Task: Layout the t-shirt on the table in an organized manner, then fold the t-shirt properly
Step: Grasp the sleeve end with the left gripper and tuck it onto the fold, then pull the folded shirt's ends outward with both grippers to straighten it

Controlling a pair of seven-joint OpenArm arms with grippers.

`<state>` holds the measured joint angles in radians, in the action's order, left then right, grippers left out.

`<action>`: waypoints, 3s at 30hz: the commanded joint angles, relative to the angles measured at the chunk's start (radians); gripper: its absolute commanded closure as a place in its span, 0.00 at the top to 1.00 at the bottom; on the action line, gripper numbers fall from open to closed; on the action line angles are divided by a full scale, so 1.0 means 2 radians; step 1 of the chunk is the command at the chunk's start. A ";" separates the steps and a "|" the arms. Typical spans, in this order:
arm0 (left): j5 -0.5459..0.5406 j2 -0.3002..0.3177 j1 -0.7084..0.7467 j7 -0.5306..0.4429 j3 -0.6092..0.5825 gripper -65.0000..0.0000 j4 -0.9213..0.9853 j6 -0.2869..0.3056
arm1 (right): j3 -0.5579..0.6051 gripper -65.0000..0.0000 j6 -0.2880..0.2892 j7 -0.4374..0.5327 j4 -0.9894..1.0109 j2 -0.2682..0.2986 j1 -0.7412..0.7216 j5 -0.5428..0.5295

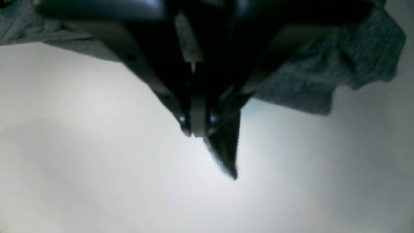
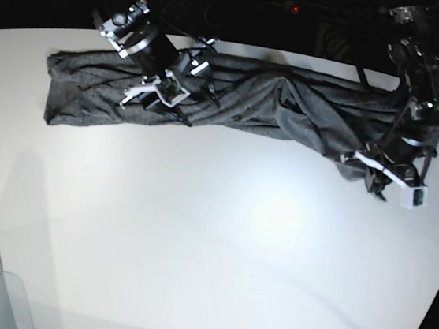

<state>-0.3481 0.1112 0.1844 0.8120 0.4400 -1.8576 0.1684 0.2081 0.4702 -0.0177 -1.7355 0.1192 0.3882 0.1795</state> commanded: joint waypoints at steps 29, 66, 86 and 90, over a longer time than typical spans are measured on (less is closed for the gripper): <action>0.000 0.002 0.046 -0.008 0.136 0.01 0.067 0.100 | -0.002 0.52 -0.001 0.014 -0.007 0.003 -0.004 -0.008; -0.004 0.031 0.013 -0.011 0.195 0.94 0.148 0.108 | -0.076 0.52 0.001 0.011 -0.007 -0.019 0.000 -0.008; 0.002 0.045 0.007 -0.070 0.127 0.94 0.221 0.108 | -0.077 0.52 0.001 0.011 -0.011 -0.020 0.000 -0.008; 0.001 0.047 0.007 -0.073 0.116 0.94 0.242 0.109 | -0.085 0.57 0.001 0.011 -0.011 -0.021 0.000 -0.008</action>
<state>-0.3443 0.2020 0.1932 0.6193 0.6758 -1.3769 0.3862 0.0418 0.4728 -0.0250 -1.7359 0.0792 0.3908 0.1776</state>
